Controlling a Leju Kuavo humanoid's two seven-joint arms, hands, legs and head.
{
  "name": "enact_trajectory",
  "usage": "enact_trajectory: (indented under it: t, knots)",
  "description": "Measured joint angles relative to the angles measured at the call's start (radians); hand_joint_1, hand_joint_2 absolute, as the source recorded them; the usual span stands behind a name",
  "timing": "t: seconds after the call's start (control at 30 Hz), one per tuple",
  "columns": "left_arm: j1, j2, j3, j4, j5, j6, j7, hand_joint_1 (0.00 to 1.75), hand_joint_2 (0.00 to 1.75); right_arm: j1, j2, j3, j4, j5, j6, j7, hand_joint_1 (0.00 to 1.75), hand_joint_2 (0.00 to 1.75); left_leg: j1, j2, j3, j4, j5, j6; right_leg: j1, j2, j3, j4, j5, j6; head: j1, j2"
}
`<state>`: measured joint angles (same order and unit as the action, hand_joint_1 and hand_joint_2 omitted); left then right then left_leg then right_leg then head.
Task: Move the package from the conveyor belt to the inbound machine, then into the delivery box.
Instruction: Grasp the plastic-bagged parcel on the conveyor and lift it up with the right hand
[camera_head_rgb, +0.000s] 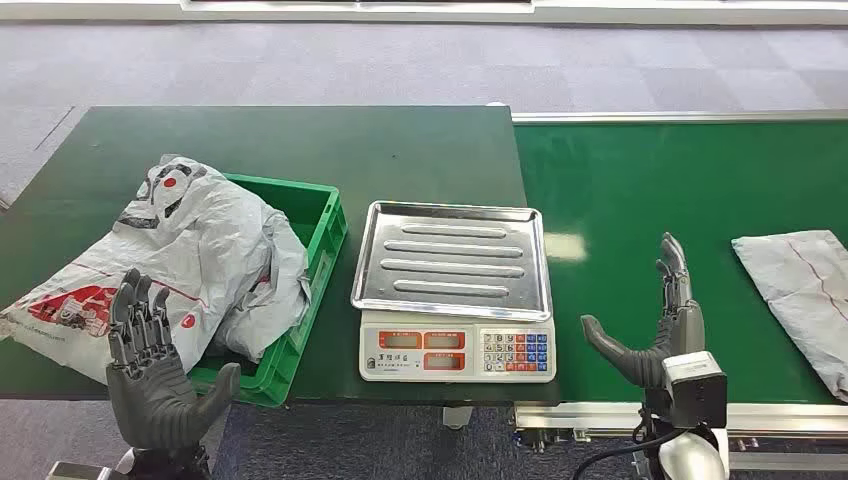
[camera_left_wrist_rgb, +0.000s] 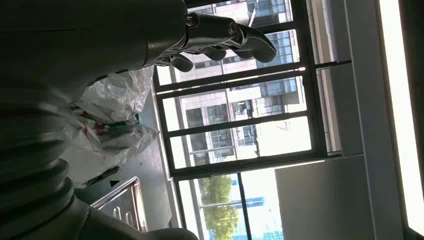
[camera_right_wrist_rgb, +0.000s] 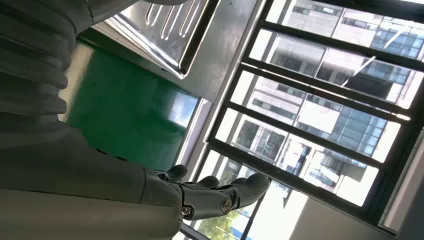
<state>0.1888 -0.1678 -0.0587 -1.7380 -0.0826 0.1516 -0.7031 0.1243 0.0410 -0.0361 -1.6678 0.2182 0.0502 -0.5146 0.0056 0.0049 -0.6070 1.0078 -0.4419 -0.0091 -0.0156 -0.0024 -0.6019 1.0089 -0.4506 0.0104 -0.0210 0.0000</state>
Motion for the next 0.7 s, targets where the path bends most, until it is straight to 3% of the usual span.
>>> enact_trajectory:
  t: [0.33, 0.7]
  knots:
    - [-0.021, 0.011, 0.0, -0.02, -0.045, 0.0, 0.022, 0.0, 1.75, -0.045, -0.017, -0.084, 0.003, 0.157, -0.063, 0.084, 0.0, 1.75, 0.0, 0.0, 0.0, 0.0, 0.0, 0.0, 0.0, 0.0, 0.0, 0.0, 0.001, 0.0, 0.0, 0.0]
    - [-0.037, 0.02, 0.0, -0.02, -0.044, -0.005, 0.029, 0.0, 1.75, -0.093, -0.045, -0.141, 0.02, 0.177, -0.072, 0.099, 0.0, 1.75, 0.0, 0.0, 0.001, 0.0, 0.0, 0.0, 0.0, 0.0, 0.001, 0.0, 0.0, 0.0, 0.0, 0.0]
